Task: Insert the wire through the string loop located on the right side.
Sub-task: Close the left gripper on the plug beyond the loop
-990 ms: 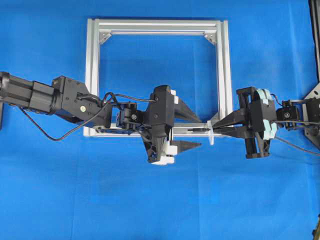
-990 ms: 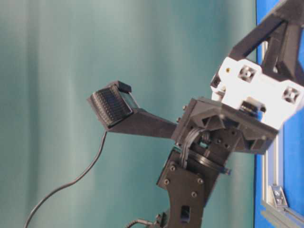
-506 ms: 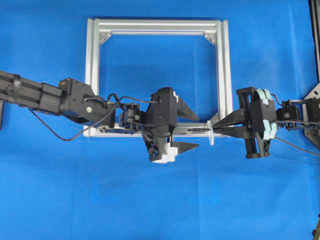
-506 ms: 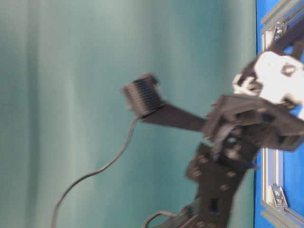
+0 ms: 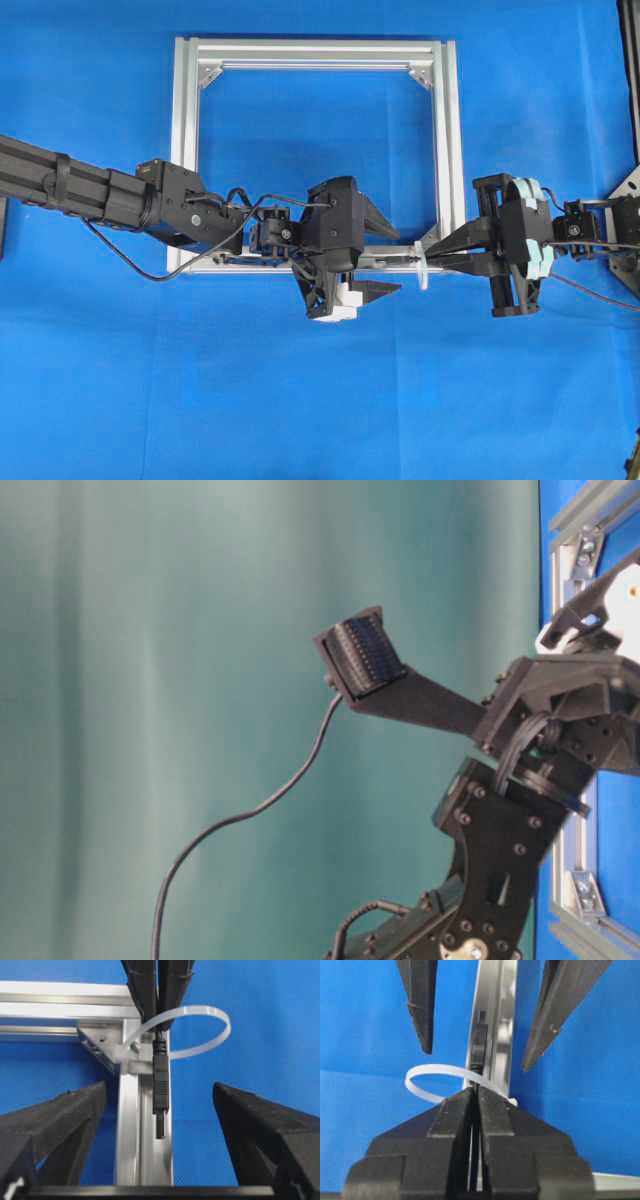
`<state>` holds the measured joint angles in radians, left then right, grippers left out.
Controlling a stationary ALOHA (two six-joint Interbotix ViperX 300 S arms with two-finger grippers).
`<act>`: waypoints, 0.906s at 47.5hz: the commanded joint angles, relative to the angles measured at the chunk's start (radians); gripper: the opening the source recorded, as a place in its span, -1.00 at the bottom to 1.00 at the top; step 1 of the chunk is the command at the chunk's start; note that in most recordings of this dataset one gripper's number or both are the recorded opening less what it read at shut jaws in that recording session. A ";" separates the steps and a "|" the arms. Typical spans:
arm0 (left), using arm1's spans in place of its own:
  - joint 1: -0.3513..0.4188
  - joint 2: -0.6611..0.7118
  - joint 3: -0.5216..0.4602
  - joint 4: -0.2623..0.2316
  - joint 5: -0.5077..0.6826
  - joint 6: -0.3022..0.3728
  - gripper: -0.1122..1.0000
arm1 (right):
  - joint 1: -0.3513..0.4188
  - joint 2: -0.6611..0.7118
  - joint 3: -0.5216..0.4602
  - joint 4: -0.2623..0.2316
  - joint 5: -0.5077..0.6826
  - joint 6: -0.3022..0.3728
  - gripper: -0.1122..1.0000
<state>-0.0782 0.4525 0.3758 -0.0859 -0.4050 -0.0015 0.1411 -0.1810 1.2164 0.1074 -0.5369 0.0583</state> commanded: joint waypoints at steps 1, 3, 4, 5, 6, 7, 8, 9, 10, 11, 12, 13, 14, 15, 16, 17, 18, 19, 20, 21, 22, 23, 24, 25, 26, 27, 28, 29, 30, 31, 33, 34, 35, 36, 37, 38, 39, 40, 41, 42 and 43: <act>-0.002 -0.026 -0.011 0.002 -0.009 0.000 0.69 | 0.000 -0.008 -0.017 0.000 -0.006 0.000 -0.87; -0.002 -0.026 -0.011 0.003 -0.009 0.000 0.68 | 0.000 -0.008 -0.017 0.000 -0.006 0.000 -0.87; -0.002 -0.026 -0.011 0.002 -0.009 0.000 0.68 | 0.002 -0.008 -0.017 0.000 -0.006 0.000 -0.87; -0.002 -0.026 -0.011 0.002 -0.009 0.000 0.68 | 0.000 -0.008 -0.017 -0.002 -0.006 0.000 -0.87; -0.002 -0.026 -0.011 0.002 -0.009 0.000 0.68 | 0.002 -0.008 -0.017 0.000 -0.006 0.000 -0.87; -0.002 -0.028 -0.011 0.002 -0.009 0.000 0.68 | 0.000 -0.008 -0.017 0.000 -0.006 -0.002 -0.87; -0.002 -0.028 -0.011 0.002 -0.009 0.000 0.68 | 0.002 -0.008 -0.017 0.000 -0.005 0.000 -0.87; -0.002 -0.026 -0.011 0.002 -0.009 0.000 0.68 | 0.002 -0.008 -0.017 0.000 -0.005 -0.002 -0.87; -0.002 -0.026 -0.011 0.002 -0.009 0.000 0.68 | 0.002 -0.008 -0.017 0.000 -0.006 -0.002 -0.87; -0.002 -0.028 -0.011 0.002 -0.009 0.000 0.68 | 0.000 -0.008 -0.017 0.000 -0.005 -0.002 -0.87; -0.002 -0.026 -0.011 0.002 -0.009 0.000 0.68 | 0.002 -0.008 -0.017 0.000 -0.005 0.000 -0.87; -0.002 -0.028 -0.011 0.002 -0.009 0.000 0.68 | 0.000 -0.008 -0.017 0.000 -0.005 0.000 -0.87; -0.002 -0.028 -0.011 0.002 -0.009 0.000 0.68 | 0.000 -0.008 -0.017 0.000 -0.005 0.000 -0.87; -0.003 -0.028 -0.011 0.002 -0.009 0.000 0.68 | 0.002 -0.008 -0.017 0.000 -0.005 -0.002 -0.87; -0.003 -0.028 -0.011 0.002 -0.009 0.000 0.68 | 0.000 -0.008 -0.017 0.000 -0.005 -0.002 -0.87; -0.003 -0.028 -0.011 0.002 -0.009 0.000 0.68 | 0.002 -0.008 -0.017 0.000 -0.005 -0.002 -0.87; -0.003 -0.028 -0.011 0.003 -0.009 0.000 0.68 | 0.000 -0.008 -0.017 0.000 -0.006 -0.002 -0.87; -0.003 -0.028 -0.011 0.003 -0.009 0.000 0.68 | 0.002 -0.008 -0.017 0.000 -0.005 -0.002 -0.87; -0.003 -0.028 -0.011 0.003 -0.009 0.000 0.68 | 0.002 -0.008 -0.017 0.000 -0.005 -0.002 -0.87; -0.003 -0.028 -0.011 0.002 -0.009 0.000 0.68 | 0.002 -0.008 -0.017 0.000 -0.005 -0.002 -0.87; -0.005 -0.028 -0.011 0.003 -0.009 0.000 0.68 | 0.000 -0.008 -0.017 0.000 -0.005 0.000 -0.87; -0.005 -0.028 -0.011 0.002 -0.009 0.000 0.68 | 0.000 -0.008 -0.017 0.000 -0.005 -0.002 -0.87; -0.005 -0.028 -0.011 0.002 -0.009 0.000 0.68 | 0.000 -0.008 -0.017 0.000 -0.005 0.000 -0.87; -0.005 -0.028 -0.011 0.002 -0.008 0.000 0.68 | 0.000 -0.008 -0.017 0.000 -0.005 -0.002 -0.87; -0.005 -0.028 -0.011 0.002 -0.006 0.000 0.68 | 0.000 -0.008 -0.017 0.000 -0.005 -0.002 -0.87; -0.005 -0.028 -0.011 0.002 -0.006 0.000 0.68 | 0.000 -0.008 -0.017 0.000 -0.005 0.000 -0.87; -0.005 -0.028 -0.011 0.002 -0.006 0.000 0.68 | 0.002 -0.008 -0.017 0.000 -0.005 -0.002 -0.87; -0.005 -0.028 -0.011 0.002 -0.006 0.000 0.68 | 0.002 -0.008 -0.017 0.000 -0.005 -0.002 -0.87; -0.005 -0.028 -0.011 0.002 -0.006 0.000 0.68 | 0.002 -0.008 -0.017 0.000 -0.005 -0.002 -0.87; -0.005 -0.028 -0.011 0.002 -0.005 0.000 0.68 | 0.000 -0.008 -0.017 0.000 -0.005 -0.002 -0.87; -0.005 -0.028 -0.012 0.002 -0.005 0.000 0.68 | 0.000 -0.008 -0.017 0.000 -0.005 0.000 -0.87; -0.005 -0.028 -0.012 0.002 -0.005 0.000 0.68 | 0.002 -0.008 -0.017 0.000 -0.005 0.000 -0.87; -0.006 -0.028 -0.012 0.002 -0.003 0.000 0.68 | 0.000 -0.008 -0.017 0.000 -0.005 -0.002 -0.87; -0.006 -0.028 -0.014 0.002 -0.003 0.002 0.67 | 0.002 -0.008 -0.017 0.000 -0.005 0.000 -0.87; -0.006 -0.028 -0.014 0.002 -0.003 0.002 0.66 | 0.002 -0.008 -0.017 0.000 -0.005 0.000 -0.87; -0.006 -0.028 -0.014 0.002 -0.002 0.002 0.65 | 0.002 -0.008 -0.017 0.000 -0.005 -0.002 -0.87; -0.006 -0.028 -0.015 0.002 -0.002 0.000 0.64 | 0.002 -0.008 -0.017 0.000 -0.003 -0.002 -0.87; -0.008 -0.028 -0.015 0.002 -0.002 0.000 0.62 | 0.002 -0.008 -0.017 0.000 -0.003 -0.002 -0.87; -0.008 -0.028 -0.015 0.002 -0.002 0.000 0.59 | 0.000 -0.008 -0.017 0.000 -0.003 0.000 -0.87; -0.008 -0.028 -0.017 0.002 -0.002 0.000 0.55 | 0.002 -0.008 -0.017 0.000 -0.003 -0.002 -0.87; -0.008 -0.028 -0.017 0.002 -0.002 0.000 0.49 | 0.000 -0.008 -0.017 0.000 -0.003 -0.002 -0.87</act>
<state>-0.0828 0.4525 0.3758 -0.0874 -0.4050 -0.0015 0.1411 -0.1825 1.2164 0.1058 -0.5369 0.0583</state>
